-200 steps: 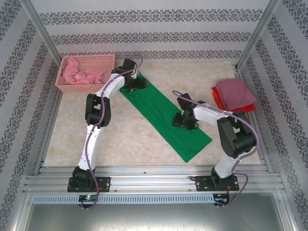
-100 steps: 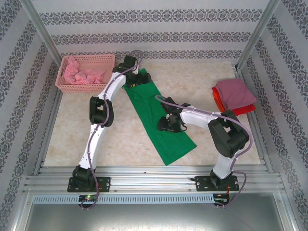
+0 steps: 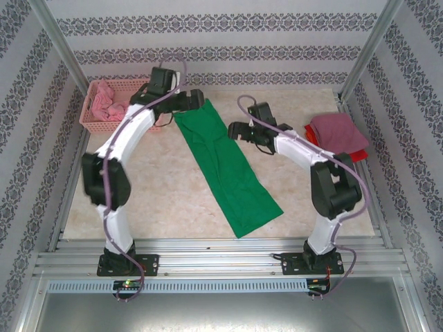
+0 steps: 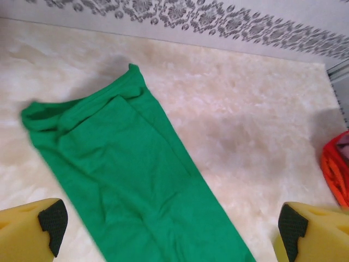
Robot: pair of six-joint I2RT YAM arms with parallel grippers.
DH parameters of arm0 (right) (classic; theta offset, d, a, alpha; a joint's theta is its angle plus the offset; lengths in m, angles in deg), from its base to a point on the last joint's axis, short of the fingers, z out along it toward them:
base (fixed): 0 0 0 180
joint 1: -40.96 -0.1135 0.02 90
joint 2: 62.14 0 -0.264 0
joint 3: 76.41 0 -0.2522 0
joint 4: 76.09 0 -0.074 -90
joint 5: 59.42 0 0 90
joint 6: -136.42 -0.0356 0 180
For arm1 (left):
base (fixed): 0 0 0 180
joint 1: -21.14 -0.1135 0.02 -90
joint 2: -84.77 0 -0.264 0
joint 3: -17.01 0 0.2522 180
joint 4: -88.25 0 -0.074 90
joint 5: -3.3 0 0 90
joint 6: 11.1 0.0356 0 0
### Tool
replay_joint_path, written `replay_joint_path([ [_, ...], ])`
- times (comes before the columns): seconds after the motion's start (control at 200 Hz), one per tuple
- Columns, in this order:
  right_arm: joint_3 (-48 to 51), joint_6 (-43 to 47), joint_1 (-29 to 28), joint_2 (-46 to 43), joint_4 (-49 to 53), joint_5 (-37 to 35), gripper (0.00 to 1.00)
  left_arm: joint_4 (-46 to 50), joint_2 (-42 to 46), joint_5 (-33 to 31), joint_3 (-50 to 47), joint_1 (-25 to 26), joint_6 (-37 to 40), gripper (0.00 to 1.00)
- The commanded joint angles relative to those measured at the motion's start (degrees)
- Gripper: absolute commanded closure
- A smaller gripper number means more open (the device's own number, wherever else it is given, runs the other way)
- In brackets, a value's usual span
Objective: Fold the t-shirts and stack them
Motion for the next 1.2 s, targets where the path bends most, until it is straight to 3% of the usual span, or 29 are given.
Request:
replay_joint_path([
  [0.0, -8.19, 2.85, -1.94, 7.06, -0.46, 2.72, 0.02, -9.15, 12.44, -4.96, -15.82, 0.47, -1.41, 0.00],
  [0.115, -19.10, 1.57, -3.60, 15.81, 1.28, 8.82, 0.05, -8.23, 26.50, -7.62, -30.12, 0.72, -4.63, 0.00],
  [0.235, -29.19, -2.43, -5.89, 24.50, 3.14, 13.34, 0.11, -4.44, 37.79, -9.72, -38.35, 0.94, -7.43, 0.00],
  [0.45, -42.23, -12.27, -7.17, 37.39, 3.68, 18.06, 0.13, 1.51, 44.50, -9.48, -41.69, 1.16, -7.46, 0.00],
  [0.789, -52.11, -20.90, 0.66, 44.90, 11.85, 12.10, 0.15, -6.33, 39.79, -3.90, -44.41, 3.51, -6.19, 0.00],
  [0.994, -53.73, -19.75, 5.80, 44.85, 14.29, 11.37, 0.15, -18.92, 32.84, -2.55, -46.63, 13.18, 8.18, 0.00],
  [1.104, -52.49, -18.14, 7.64, 43.19, 15.48, 11.40, 0.15, -27.34, 25.73, 6.22, -46.58, 16.93, 12.64, 0.00],
  [1.194, -50.01, -17.01, 8.80, 41.15, 13.93, 13.50, 0.15, -34.52, 19.03, 11.40, -46.07, 22.16, 21.44, 0.00],
])
